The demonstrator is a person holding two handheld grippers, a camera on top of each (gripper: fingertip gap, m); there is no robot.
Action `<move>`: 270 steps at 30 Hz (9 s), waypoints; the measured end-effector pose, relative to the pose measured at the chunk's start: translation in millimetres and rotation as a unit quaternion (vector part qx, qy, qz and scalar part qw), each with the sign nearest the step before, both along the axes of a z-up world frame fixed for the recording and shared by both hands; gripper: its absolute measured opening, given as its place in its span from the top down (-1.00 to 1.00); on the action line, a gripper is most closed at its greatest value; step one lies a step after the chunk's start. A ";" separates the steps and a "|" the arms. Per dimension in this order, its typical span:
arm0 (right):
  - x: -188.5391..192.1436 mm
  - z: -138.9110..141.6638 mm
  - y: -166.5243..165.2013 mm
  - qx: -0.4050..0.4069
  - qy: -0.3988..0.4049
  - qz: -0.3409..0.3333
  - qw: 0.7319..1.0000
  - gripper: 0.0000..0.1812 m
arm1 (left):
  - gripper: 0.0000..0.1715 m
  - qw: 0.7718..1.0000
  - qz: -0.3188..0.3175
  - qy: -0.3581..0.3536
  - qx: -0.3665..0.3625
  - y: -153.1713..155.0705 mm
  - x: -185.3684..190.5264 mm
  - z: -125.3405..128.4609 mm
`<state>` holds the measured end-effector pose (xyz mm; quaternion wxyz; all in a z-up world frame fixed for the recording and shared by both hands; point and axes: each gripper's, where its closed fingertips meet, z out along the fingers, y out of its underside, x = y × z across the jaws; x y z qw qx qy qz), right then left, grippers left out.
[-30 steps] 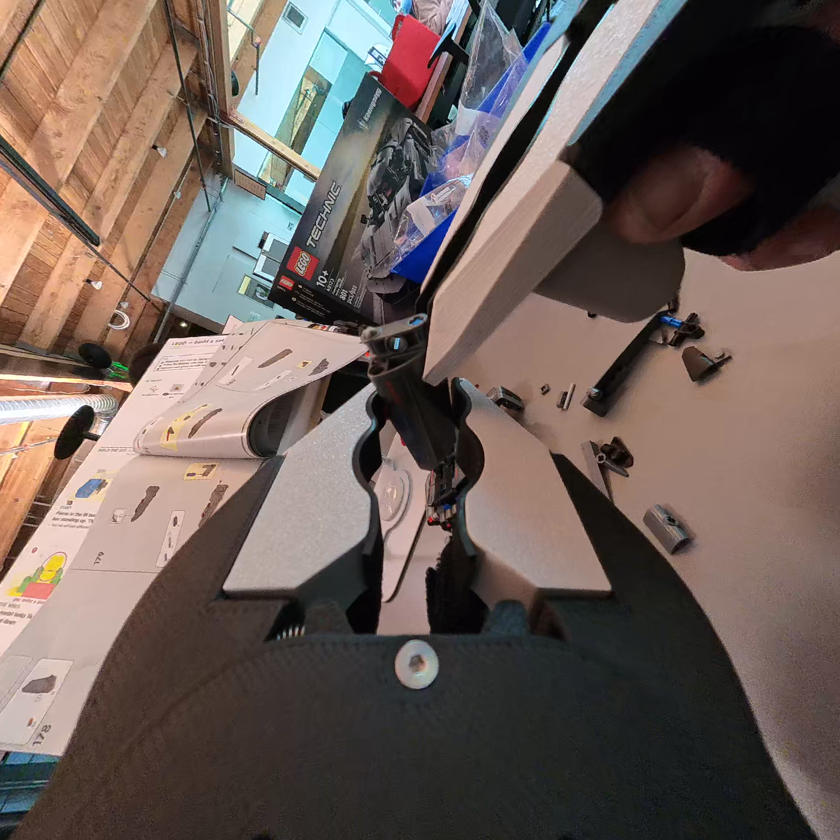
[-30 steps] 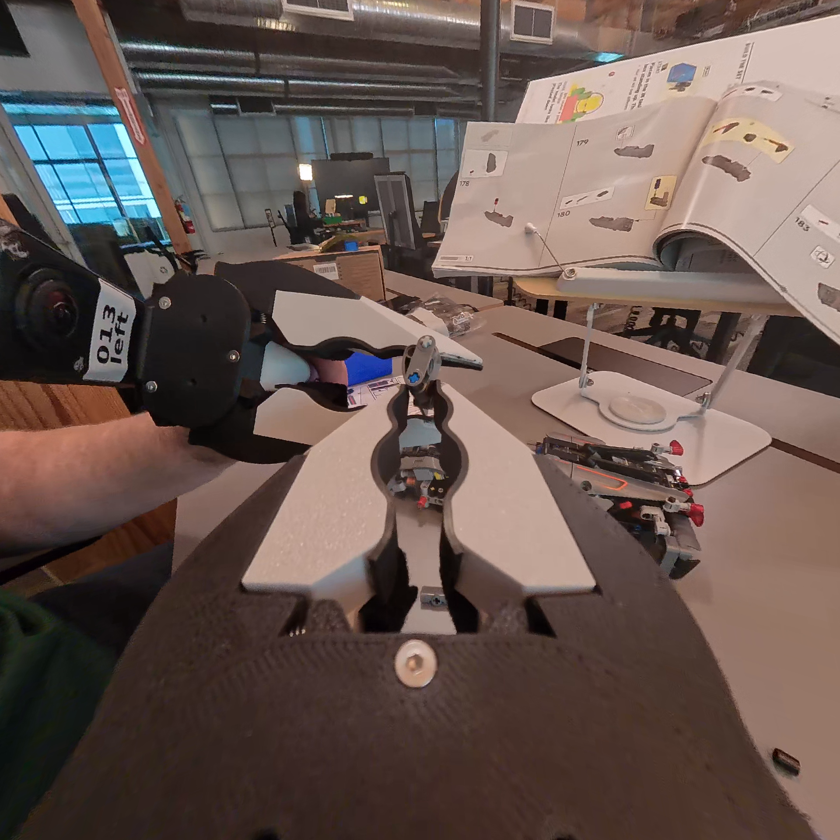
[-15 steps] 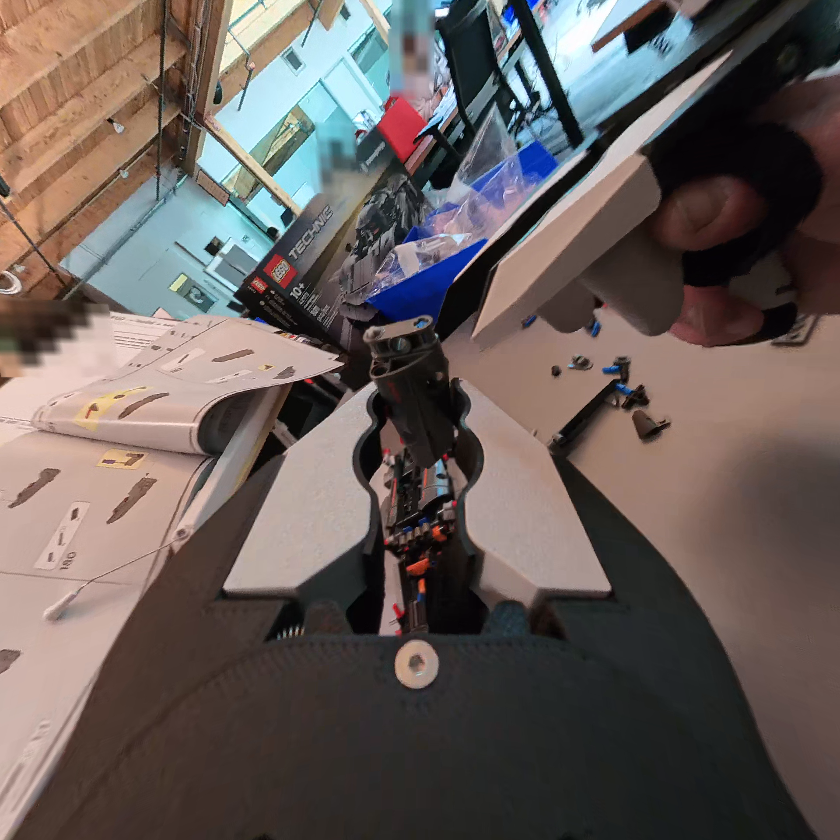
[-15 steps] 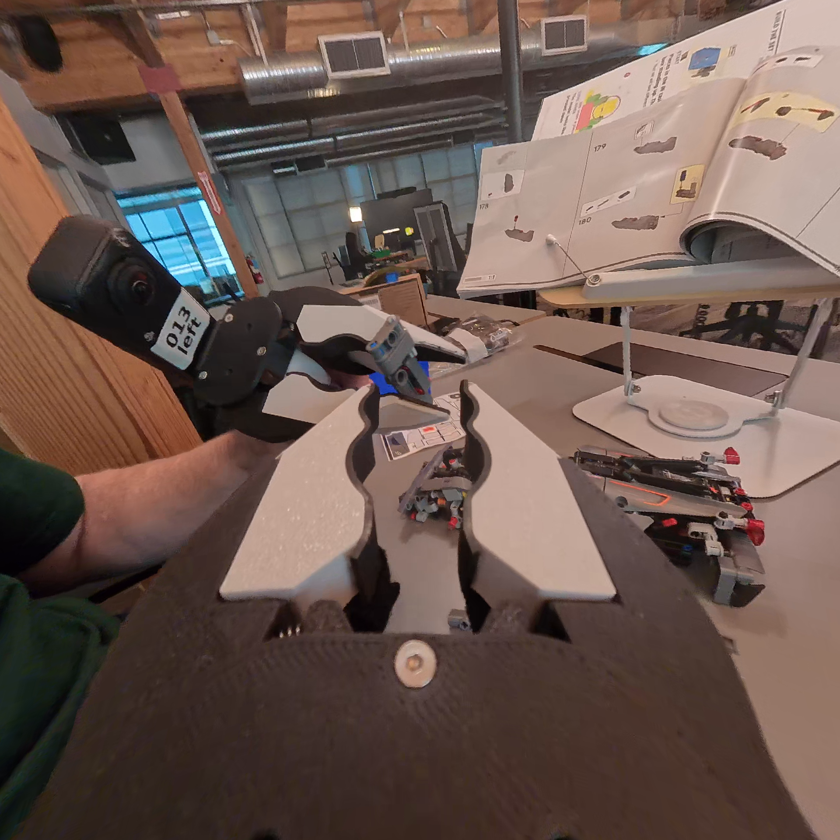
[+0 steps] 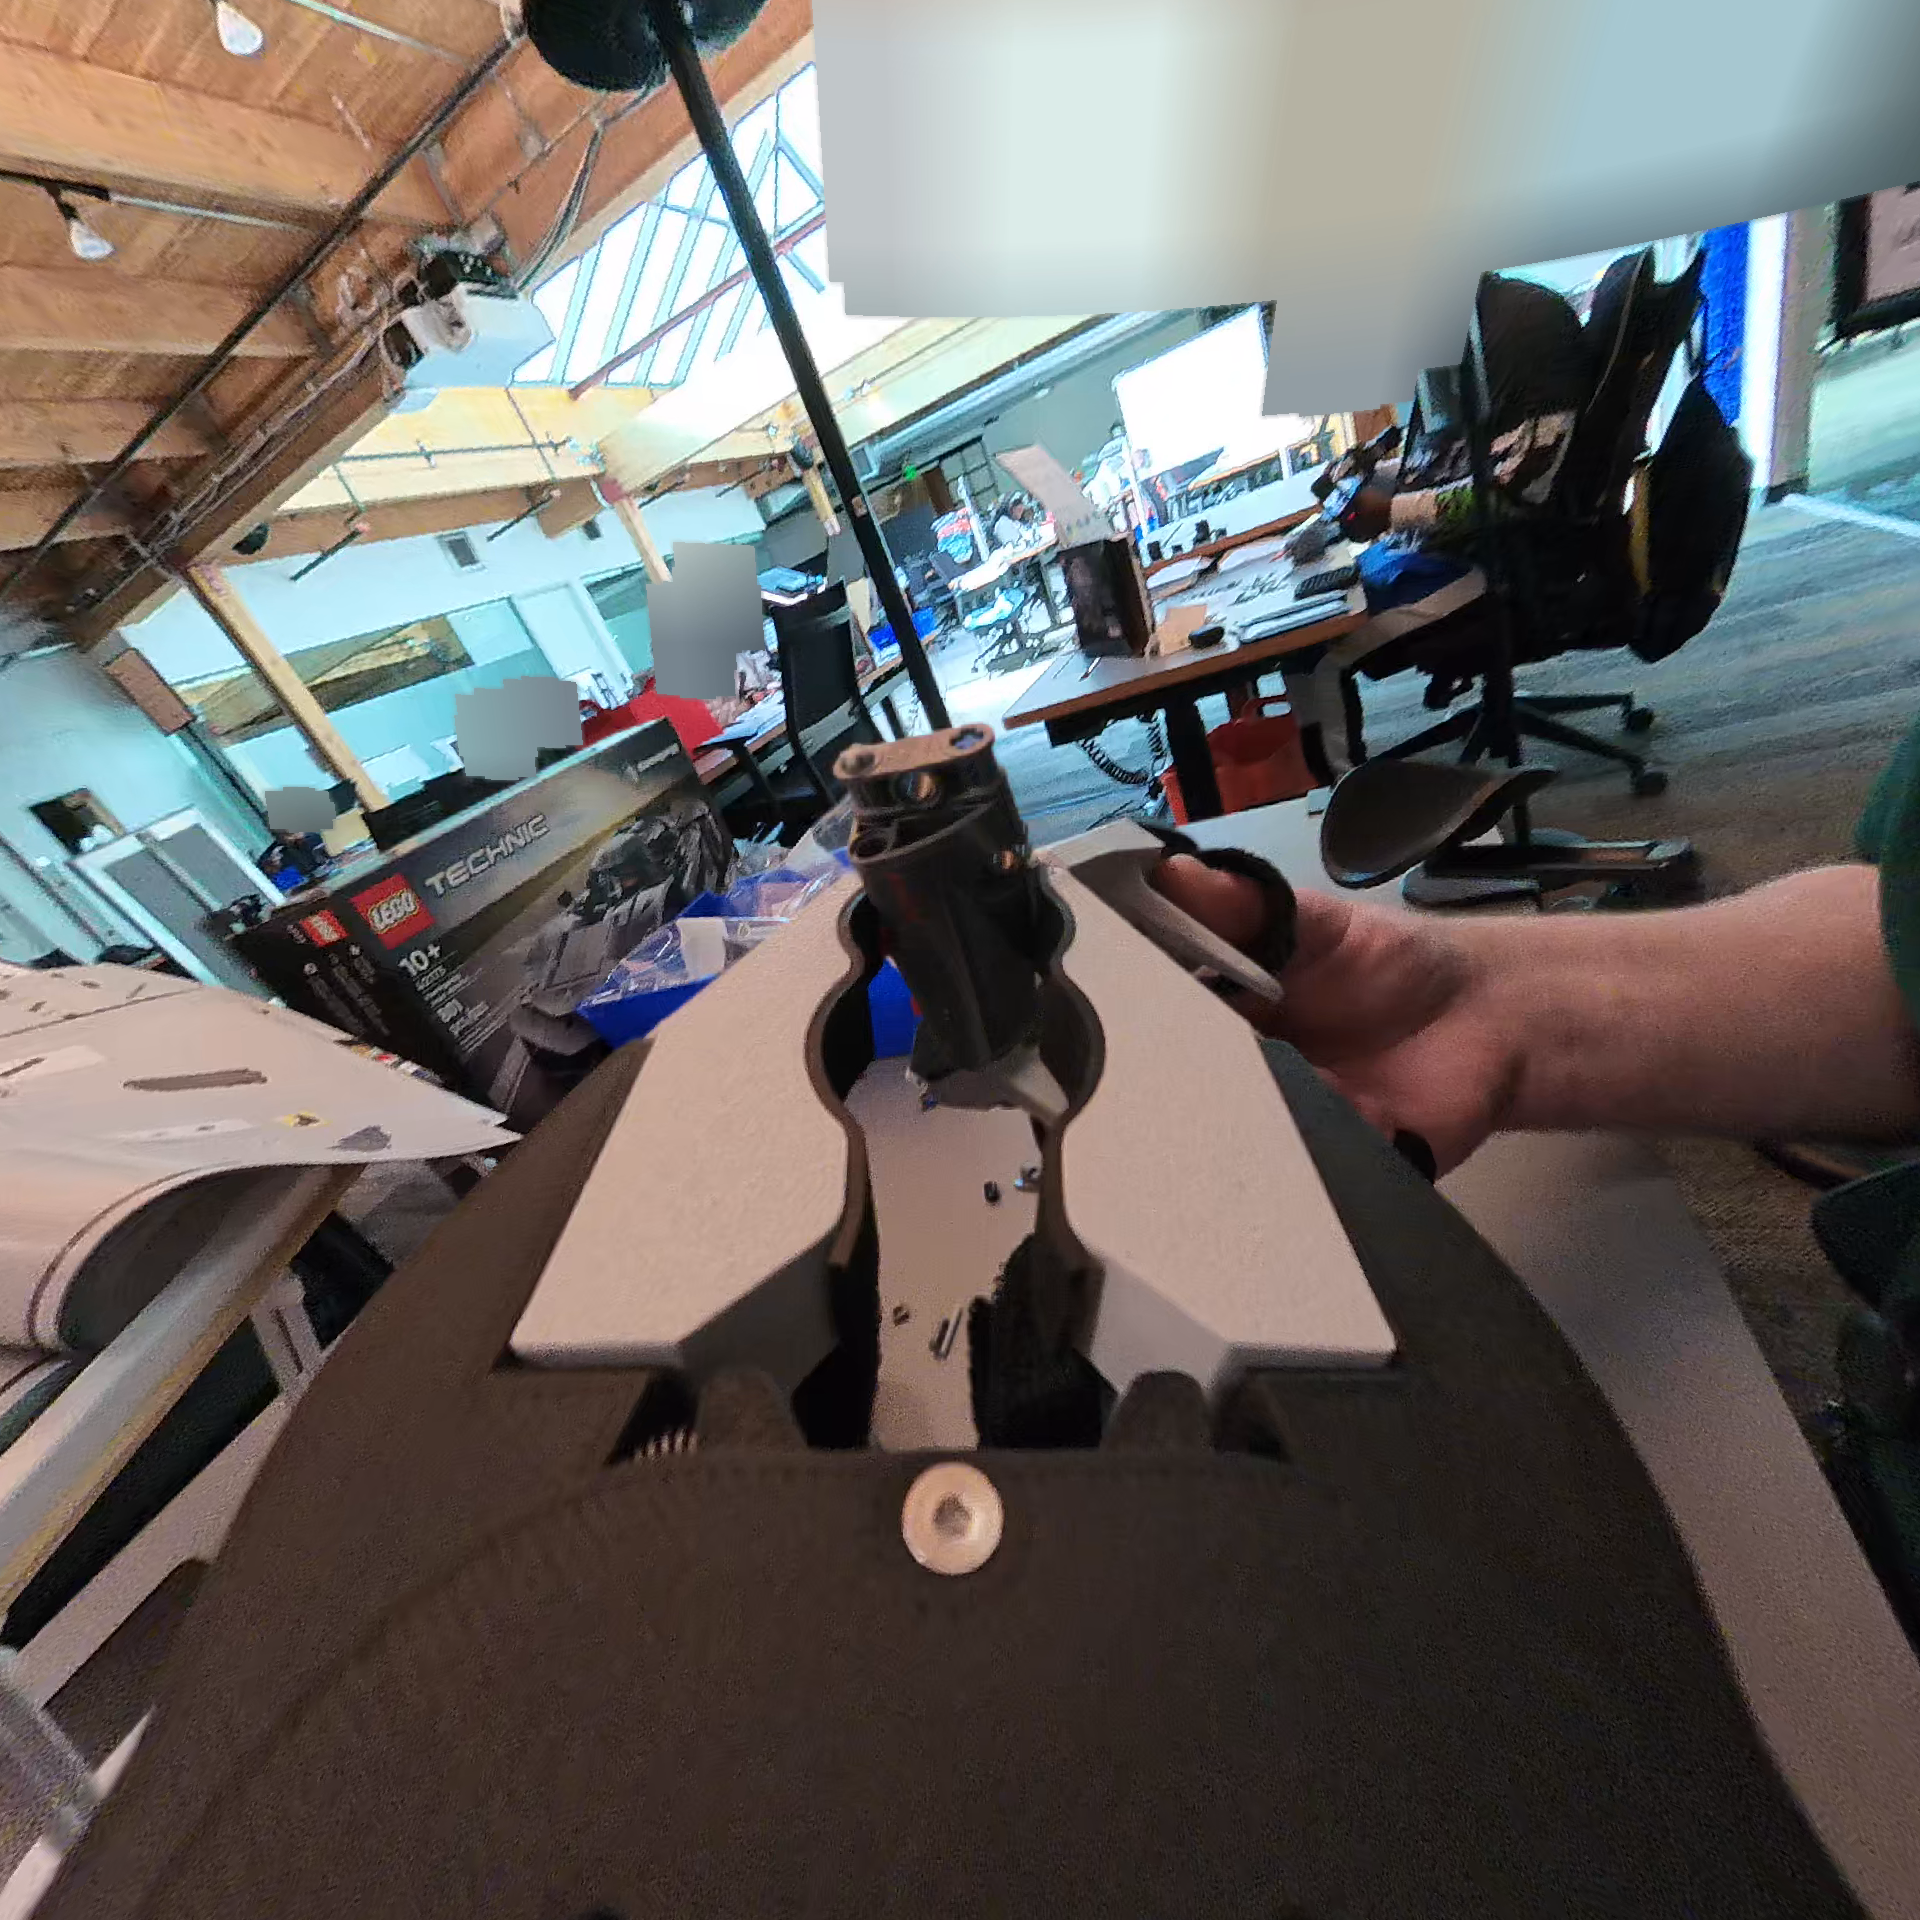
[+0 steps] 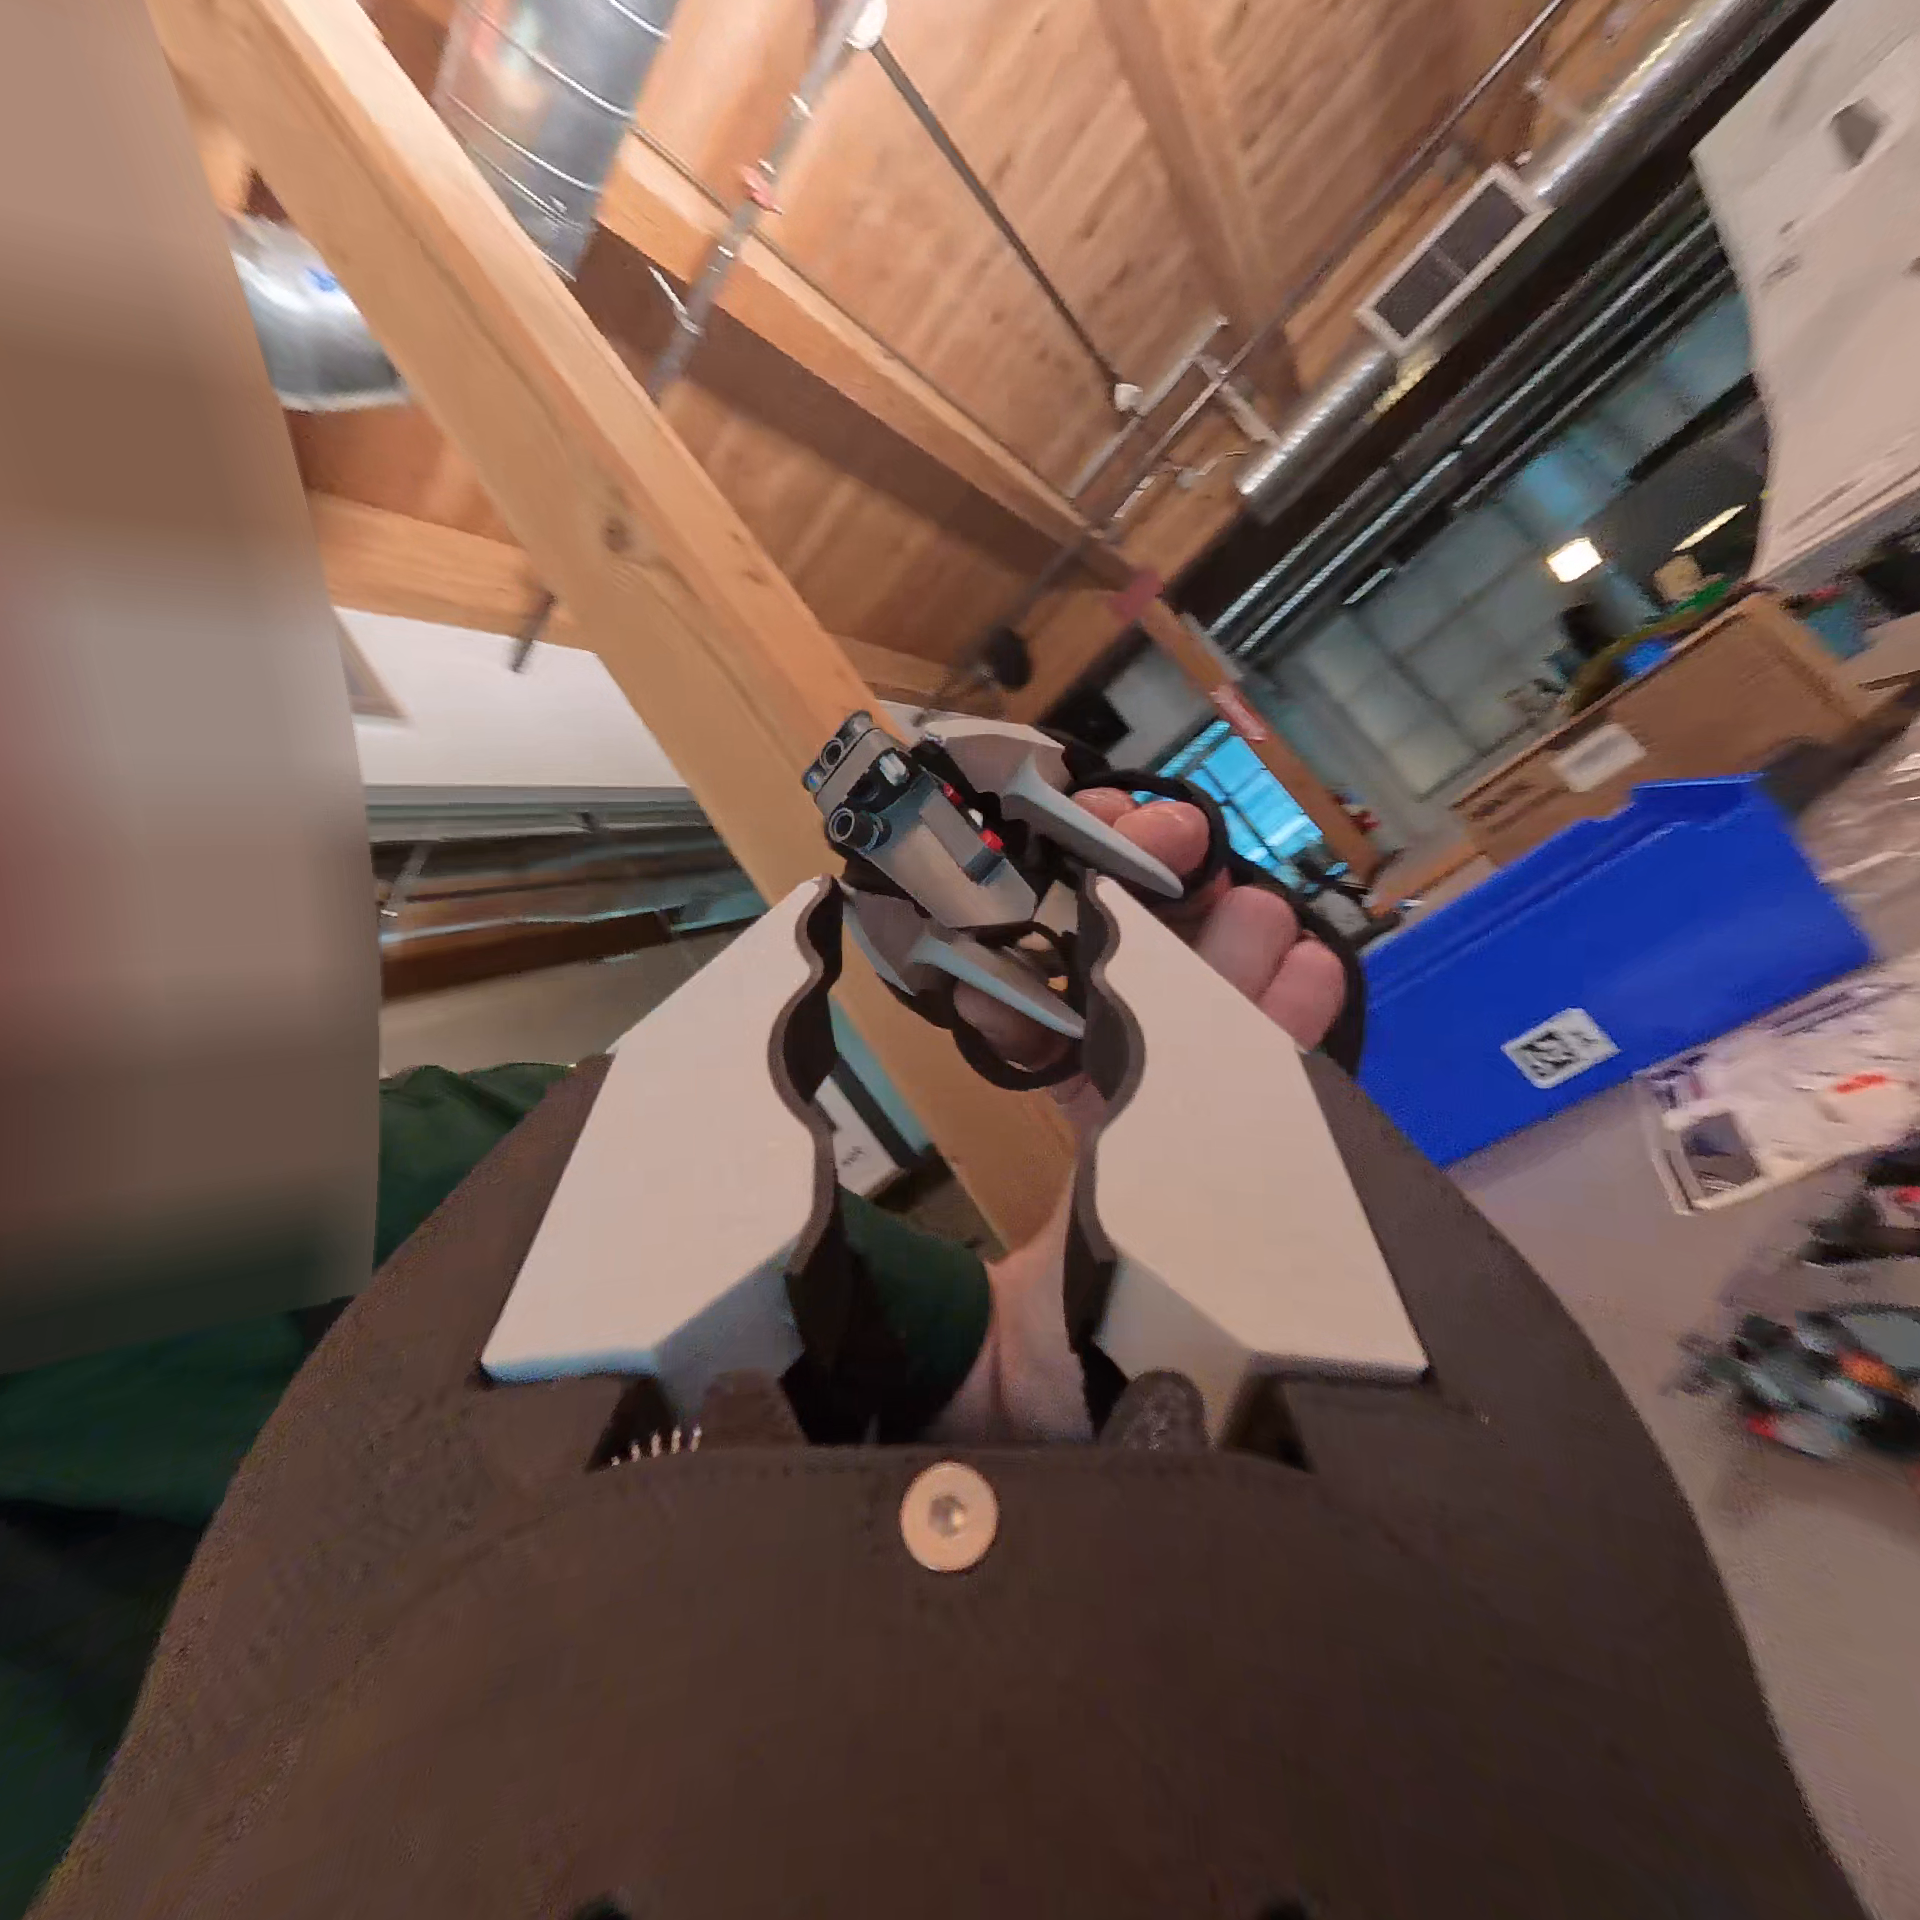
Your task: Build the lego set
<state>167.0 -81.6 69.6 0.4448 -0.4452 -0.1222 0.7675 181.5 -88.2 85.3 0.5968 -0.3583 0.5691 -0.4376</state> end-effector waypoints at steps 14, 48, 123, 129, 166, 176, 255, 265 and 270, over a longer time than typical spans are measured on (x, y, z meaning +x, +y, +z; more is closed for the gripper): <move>-21.4 6.3 -8.1 -0.010 0.090 0.120 0.989 0.68 | 0.70 0.996 -0.085 -0.024 -0.002 -23.6 -4.2 14.0; 9.5 1.7 16.9 0.031 -0.025 -0.093 0.995 1.00 | 0.74 0.995 -0.035 0.011 -0.090 17.5 10.8 -11.9; 36.3 -6.1 50.7 0.164 -0.387 -0.473 0.775 1.00 | 0.75 0.965 0.227 -0.023 -0.132 80.2 9.9 -13.4; 35.7 -4.4 50.2 0.169 -0.391 -0.481 0.767 1.00 | 0.75 0.964 0.226 -0.020 -0.136 81.1 10.5 -12.6; 43.0 -4.3 29.4 0.060 -0.152 -0.221 0.962 1.00 | 0.86 0.977 0.053 -0.030 -0.207 39.6 9.3 -4.6; 62.7 -13.3 25.6 0.046 -0.297 -0.365 0.881 0.53 | 0.87 0.967 0.246 0.023 0.065 41.3 10.1 -4.8; 44.9 -159.3 -43.0 0.028 -0.536 -0.367 0.760 0.64 | 0.56 0.896 0.141 0.420 0.013 -0.8 -36.5 -201.9; 28.5 -152.2 8.9 0.095 -0.581 -0.414 0.694 0.61 | 0.70 0.907 0.292 0.303 -0.015 54.2 -157.2 -105.7; 26.1 -166.2 14.3 0.102 -0.609 -0.419 0.666 0.58 | 0.45 0.824 0.483 0.286 -0.078 106.0 -297.3 -88.1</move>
